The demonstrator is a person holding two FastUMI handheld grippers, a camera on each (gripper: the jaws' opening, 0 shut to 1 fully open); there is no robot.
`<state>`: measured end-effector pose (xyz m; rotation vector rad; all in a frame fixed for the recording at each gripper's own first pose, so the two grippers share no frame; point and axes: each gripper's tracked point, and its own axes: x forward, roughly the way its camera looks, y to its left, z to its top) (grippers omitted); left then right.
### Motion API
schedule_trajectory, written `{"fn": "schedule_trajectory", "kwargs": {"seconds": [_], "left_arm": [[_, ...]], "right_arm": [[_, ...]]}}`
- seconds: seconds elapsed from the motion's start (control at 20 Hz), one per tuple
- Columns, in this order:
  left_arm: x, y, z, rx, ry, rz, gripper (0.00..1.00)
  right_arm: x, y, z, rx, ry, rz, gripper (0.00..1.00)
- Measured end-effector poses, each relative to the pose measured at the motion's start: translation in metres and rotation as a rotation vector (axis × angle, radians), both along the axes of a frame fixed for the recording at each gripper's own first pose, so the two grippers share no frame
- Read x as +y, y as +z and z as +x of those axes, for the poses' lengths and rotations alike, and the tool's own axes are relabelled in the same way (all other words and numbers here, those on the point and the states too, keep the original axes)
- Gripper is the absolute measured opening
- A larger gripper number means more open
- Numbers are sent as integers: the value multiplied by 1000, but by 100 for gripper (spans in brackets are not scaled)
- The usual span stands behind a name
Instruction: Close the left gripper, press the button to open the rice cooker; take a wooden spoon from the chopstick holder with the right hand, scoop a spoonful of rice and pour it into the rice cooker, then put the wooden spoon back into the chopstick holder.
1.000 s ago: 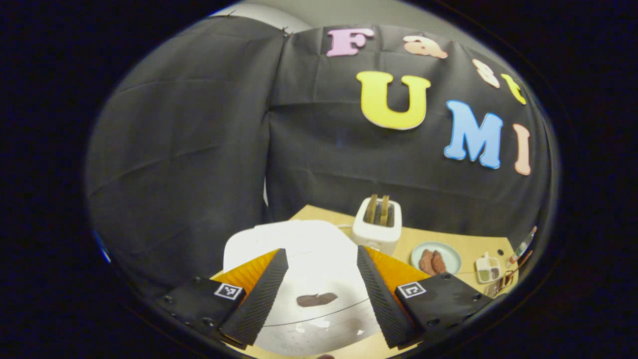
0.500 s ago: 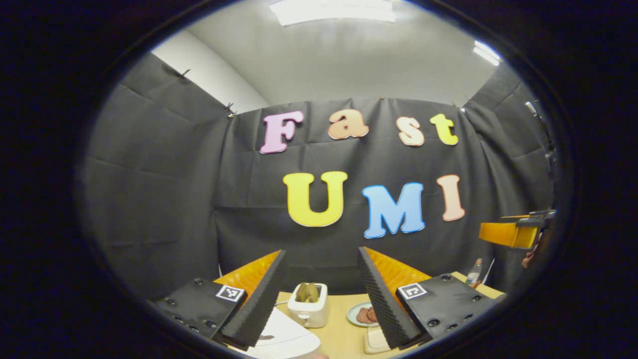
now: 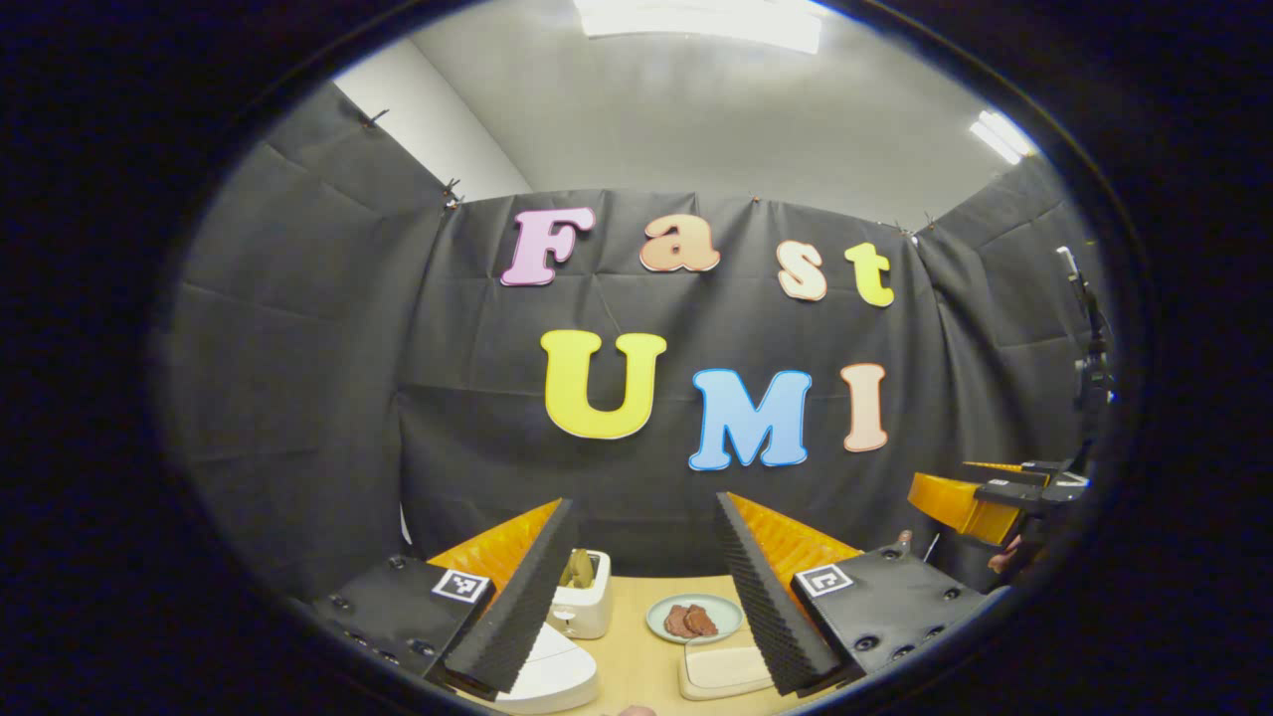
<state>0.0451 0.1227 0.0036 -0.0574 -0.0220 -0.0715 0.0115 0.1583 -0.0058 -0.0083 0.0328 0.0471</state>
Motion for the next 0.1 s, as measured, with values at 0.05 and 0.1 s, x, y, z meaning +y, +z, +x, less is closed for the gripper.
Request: {"fn": "schedule_trajectory", "kwargs": {"seconds": [0.05,0.1], "left_arm": [[2,-1,-2,2,3,-9,100],[5,-3,-3,3,7,-18,100]], "right_arm": [[1,0,0,-2,-3,-8,96],[2,-2,2,3,-3,-10,96]]}}
